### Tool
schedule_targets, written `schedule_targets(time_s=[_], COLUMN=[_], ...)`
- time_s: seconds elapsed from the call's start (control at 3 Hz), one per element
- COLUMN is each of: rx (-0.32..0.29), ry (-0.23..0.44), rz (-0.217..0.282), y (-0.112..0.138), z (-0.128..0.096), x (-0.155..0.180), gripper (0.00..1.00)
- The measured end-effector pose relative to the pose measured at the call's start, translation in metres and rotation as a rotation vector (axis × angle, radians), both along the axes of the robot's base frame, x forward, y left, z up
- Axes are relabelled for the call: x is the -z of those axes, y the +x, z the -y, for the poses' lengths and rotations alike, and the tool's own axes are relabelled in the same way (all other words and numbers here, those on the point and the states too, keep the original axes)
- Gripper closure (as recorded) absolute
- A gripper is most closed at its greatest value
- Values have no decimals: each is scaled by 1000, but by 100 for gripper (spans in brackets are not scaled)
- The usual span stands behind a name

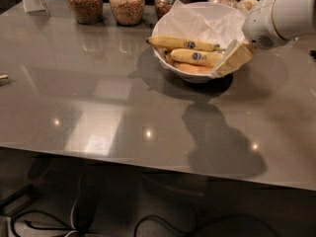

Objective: Pick banana from white bowl

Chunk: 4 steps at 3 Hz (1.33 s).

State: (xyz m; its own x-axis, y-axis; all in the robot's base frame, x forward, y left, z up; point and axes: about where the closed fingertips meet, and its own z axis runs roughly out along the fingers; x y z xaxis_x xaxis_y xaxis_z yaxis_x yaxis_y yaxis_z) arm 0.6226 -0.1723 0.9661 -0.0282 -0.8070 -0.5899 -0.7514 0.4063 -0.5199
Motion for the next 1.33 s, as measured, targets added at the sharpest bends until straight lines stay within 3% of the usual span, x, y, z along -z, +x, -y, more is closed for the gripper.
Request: schedule_targets(time_s=[0.33,1.0,1.33], rx=[7,44,50], ry=[-10,-29,-34], rz=[23,58,39], y=[1,31,36], z=[2,13,16], x=[-1,13,26], gripper=[0,31,28])
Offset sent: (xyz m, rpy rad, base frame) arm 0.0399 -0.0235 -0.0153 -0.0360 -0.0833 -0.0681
